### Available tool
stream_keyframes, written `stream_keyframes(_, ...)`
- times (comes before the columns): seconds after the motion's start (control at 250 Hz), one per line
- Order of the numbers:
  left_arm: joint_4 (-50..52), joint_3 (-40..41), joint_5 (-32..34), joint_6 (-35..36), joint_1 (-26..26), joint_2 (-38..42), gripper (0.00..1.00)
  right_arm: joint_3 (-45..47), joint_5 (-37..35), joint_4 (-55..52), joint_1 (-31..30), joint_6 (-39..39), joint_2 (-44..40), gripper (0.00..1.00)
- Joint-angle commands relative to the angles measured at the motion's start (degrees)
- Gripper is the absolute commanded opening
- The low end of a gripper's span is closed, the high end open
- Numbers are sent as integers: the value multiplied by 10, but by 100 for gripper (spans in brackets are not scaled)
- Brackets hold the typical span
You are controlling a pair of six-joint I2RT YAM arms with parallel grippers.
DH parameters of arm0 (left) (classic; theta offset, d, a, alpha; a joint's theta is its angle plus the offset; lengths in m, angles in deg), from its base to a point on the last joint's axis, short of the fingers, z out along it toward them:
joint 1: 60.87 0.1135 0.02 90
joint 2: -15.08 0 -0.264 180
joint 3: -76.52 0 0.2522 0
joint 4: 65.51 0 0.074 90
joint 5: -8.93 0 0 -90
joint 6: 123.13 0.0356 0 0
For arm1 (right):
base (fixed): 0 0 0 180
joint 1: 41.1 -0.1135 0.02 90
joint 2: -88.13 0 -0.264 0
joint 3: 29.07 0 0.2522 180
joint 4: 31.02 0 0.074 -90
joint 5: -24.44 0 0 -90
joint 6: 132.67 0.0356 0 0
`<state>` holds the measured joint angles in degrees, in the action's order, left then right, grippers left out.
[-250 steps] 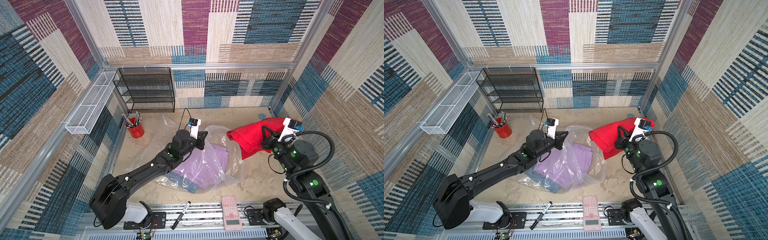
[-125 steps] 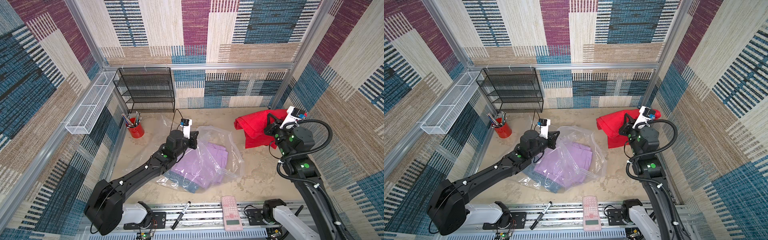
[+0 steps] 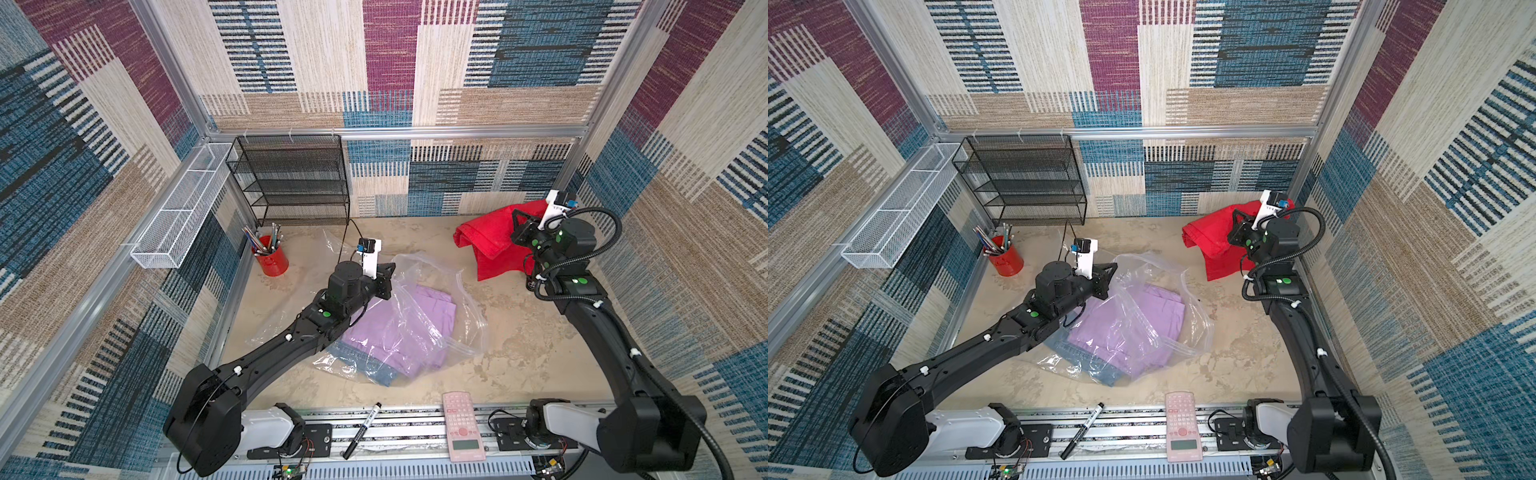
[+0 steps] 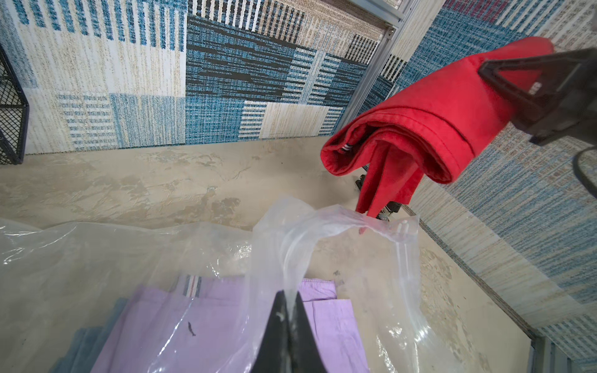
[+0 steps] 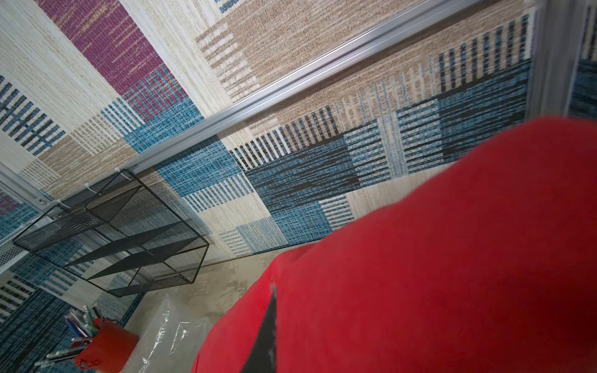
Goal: Take the trousers out of the vacuum bag
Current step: Place the trousers at the center of the board.
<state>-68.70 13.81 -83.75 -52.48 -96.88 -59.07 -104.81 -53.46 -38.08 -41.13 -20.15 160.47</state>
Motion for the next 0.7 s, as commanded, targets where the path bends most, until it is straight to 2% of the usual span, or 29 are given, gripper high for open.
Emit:
stream_keyframes(0.0, -25, 1, -21, -8, 2, 2, 0, -32, 35, 153, 1, -4, 46, 0)
stream_keyframes(0.28, -38, -1, -49, -17, 1, -1, 0, -105, 59, 255, 22, -2, 211, 0)
stream_keyframes(0.404, -43, -1, -60, -22, 1, -1, 0, -113, 96, 309, 33, 25, 265, 0)
stream_keyframes(0.52, -46, -1, -63, -24, 2, -1, 0, -54, 115, 353, 36, 47, 260, 0)
stream_keyframes(0.696, -52, -2, -74, -28, 2, -8, 0, 72, 123, 373, 36, 82, 189, 0)
